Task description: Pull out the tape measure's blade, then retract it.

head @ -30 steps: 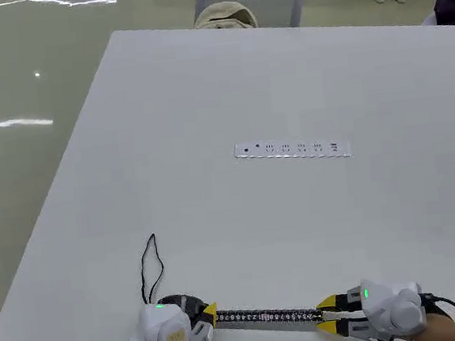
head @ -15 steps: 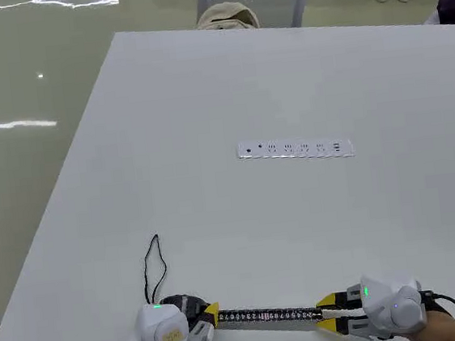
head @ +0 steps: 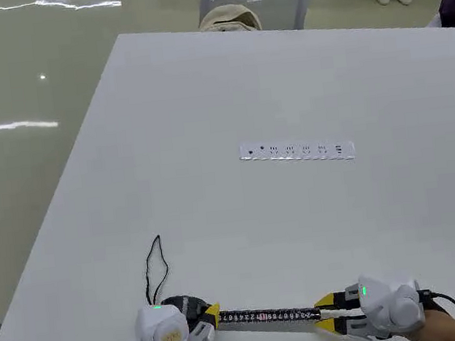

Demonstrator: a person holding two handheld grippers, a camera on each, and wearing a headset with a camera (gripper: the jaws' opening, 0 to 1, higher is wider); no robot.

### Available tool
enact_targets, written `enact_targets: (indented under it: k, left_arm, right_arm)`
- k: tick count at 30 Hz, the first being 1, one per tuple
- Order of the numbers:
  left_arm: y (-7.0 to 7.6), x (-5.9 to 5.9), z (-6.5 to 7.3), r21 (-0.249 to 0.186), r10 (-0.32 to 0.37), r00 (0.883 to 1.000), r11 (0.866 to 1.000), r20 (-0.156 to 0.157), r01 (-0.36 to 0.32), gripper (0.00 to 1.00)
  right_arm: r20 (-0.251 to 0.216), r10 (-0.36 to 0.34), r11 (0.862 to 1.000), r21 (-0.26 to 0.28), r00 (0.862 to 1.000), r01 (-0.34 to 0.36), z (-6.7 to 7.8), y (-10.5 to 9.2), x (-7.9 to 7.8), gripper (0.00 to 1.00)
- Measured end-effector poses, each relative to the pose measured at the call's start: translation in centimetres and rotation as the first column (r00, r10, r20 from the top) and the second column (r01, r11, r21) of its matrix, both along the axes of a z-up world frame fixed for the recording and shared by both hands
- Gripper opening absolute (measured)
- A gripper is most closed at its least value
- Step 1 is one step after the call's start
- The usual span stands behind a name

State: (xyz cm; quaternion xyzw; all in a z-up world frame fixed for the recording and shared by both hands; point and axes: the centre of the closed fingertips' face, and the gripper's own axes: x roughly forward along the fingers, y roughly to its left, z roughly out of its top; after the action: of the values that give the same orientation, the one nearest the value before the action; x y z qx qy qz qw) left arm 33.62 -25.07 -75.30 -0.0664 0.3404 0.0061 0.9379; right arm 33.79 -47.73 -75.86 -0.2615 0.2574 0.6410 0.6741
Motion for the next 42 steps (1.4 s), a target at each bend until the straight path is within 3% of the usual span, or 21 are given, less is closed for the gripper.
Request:
enact_targets:
  k: [42]
  left_arm:
    - [0.0,0.0,-0.2,-0.045,0.002,1.0,0.999,-0.005,-0.002,0.66]
  right_arm:
    - [0.003,0.028,1.0,0.009,1.0,-0.028,0.2,2.0,0.0,0.13]
